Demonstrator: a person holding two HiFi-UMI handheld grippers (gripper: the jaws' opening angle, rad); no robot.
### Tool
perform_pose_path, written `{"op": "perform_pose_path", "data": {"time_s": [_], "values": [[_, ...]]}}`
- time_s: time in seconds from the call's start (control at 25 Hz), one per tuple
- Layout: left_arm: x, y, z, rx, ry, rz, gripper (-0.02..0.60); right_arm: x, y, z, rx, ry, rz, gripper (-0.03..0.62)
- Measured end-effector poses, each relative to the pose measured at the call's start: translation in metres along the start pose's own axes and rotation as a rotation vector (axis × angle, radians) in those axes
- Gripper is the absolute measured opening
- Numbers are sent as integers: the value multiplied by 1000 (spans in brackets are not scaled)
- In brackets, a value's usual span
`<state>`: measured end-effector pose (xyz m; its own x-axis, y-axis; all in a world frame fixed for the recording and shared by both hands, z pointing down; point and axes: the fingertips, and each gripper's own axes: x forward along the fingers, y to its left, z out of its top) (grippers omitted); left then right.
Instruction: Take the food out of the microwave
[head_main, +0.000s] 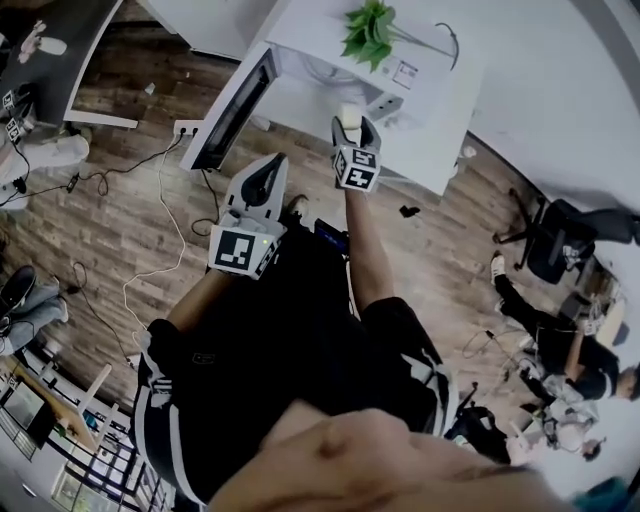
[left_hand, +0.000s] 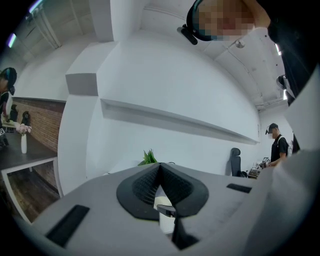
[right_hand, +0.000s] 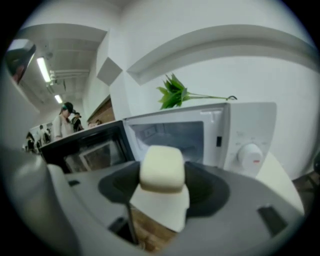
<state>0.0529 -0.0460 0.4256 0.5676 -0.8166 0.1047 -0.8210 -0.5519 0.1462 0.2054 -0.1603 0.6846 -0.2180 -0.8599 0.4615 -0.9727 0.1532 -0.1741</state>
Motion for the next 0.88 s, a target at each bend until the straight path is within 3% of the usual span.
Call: {"op": "perform_pose_path", "data": {"time_s": [0.36,0.88], "values": [[9,-12,1,-20,-22,-78,31,-38,-1,-3,27,-6,-37,295],[18,12,13,-16,-40,-203,31,-67,20,22,59,-61,-124,295]]}}
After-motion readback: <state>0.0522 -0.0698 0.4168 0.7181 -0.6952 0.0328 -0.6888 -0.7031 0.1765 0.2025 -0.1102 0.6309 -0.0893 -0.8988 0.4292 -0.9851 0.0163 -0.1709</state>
